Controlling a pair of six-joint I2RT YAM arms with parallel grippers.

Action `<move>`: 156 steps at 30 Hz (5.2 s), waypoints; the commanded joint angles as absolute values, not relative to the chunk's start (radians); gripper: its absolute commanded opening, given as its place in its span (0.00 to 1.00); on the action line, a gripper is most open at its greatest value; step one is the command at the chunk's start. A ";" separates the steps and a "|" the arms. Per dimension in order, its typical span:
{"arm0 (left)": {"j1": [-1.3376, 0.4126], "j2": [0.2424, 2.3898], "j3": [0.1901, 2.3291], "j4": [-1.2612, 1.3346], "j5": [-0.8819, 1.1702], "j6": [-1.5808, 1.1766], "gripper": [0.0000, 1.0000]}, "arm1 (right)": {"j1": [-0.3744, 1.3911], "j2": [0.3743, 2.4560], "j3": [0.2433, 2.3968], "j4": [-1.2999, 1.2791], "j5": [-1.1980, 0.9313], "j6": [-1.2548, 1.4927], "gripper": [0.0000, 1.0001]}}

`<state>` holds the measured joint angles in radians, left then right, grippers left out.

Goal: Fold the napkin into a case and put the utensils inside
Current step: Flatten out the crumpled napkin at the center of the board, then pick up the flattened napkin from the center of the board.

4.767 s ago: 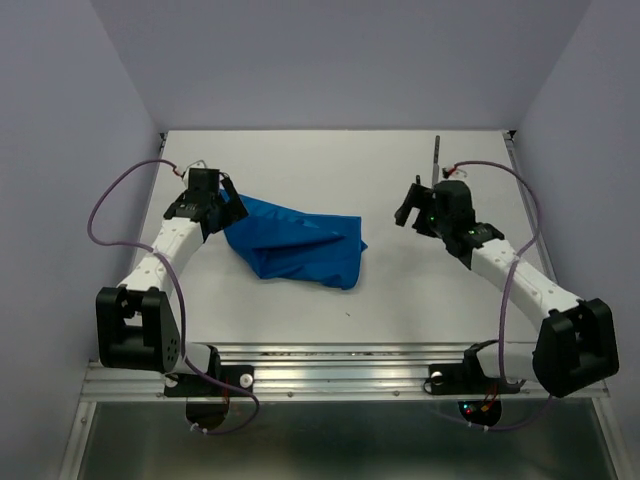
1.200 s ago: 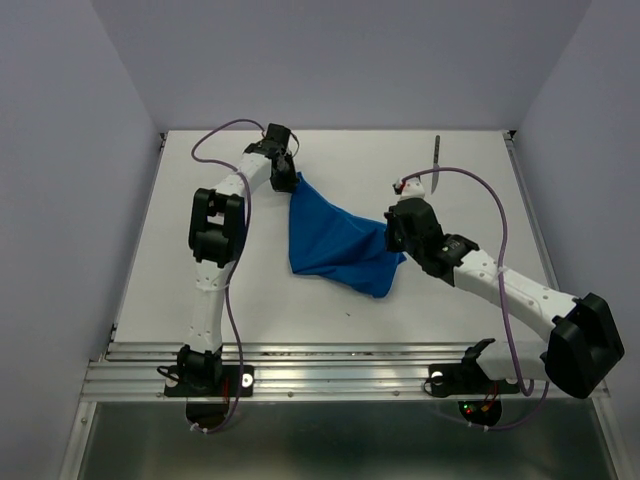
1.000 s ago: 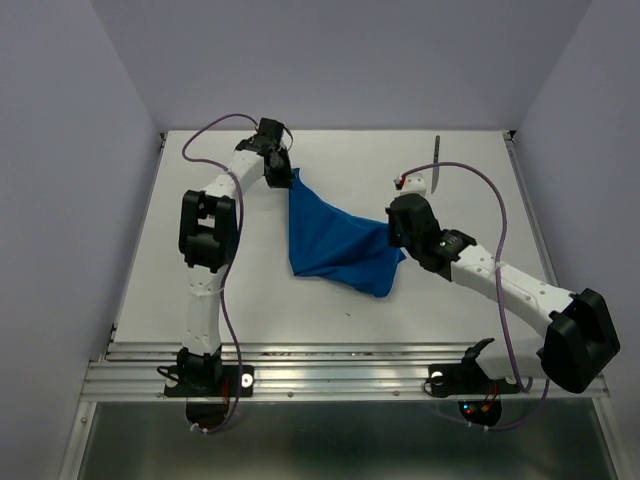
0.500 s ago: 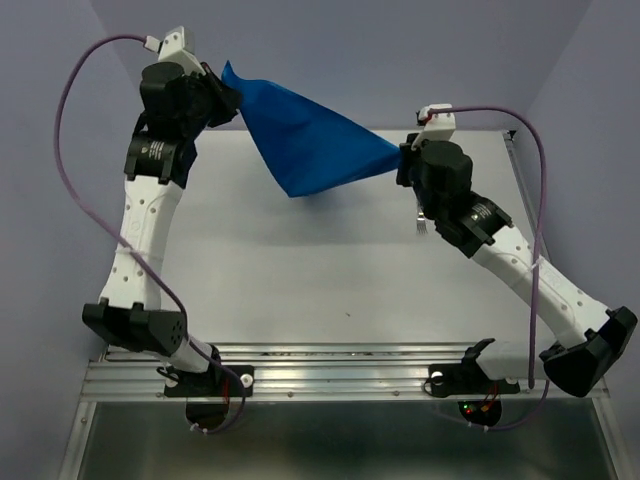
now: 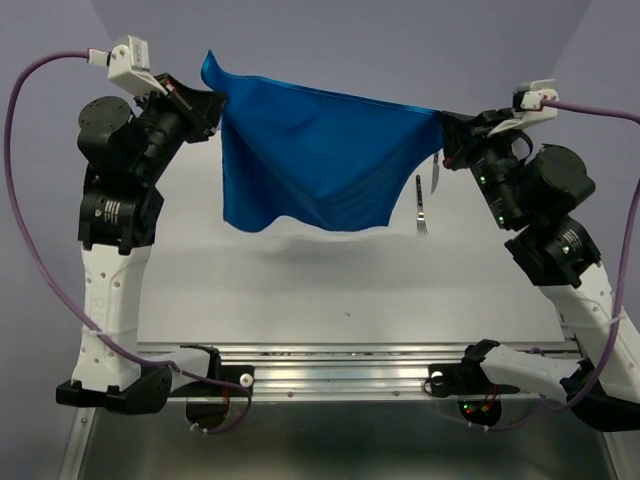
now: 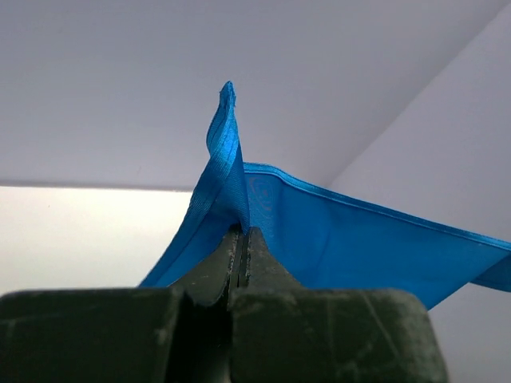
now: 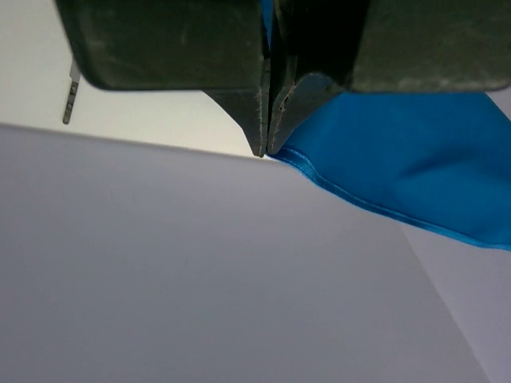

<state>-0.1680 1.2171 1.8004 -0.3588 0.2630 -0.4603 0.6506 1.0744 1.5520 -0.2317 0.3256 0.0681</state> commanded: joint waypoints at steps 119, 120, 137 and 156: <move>-0.150 1.346 0.855 -0.465 -0.084 -0.664 0.82 | 0.288 1.643 1.281 -0.324 -0.017 0.390 0.95; -0.150 1.330 0.807 -0.468 -0.092 -0.681 0.82 | 0.288 1.626 1.264 -0.328 -0.011 0.396 0.96; -0.176 1.318 0.658 -0.474 -0.117 -0.827 0.79 | 0.298 1.456 1.082 -0.350 0.028 0.446 0.80; -0.207 1.344 0.603 -0.383 -0.066 -0.851 0.38 | 0.298 1.344 0.985 -0.423 0.066 0.492 0.72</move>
<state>-0.1963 1.3273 0.6407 -0.3820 -0.0753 -0.8337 0.2897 1.3960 0.9997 -0.3969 0.0414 0.4637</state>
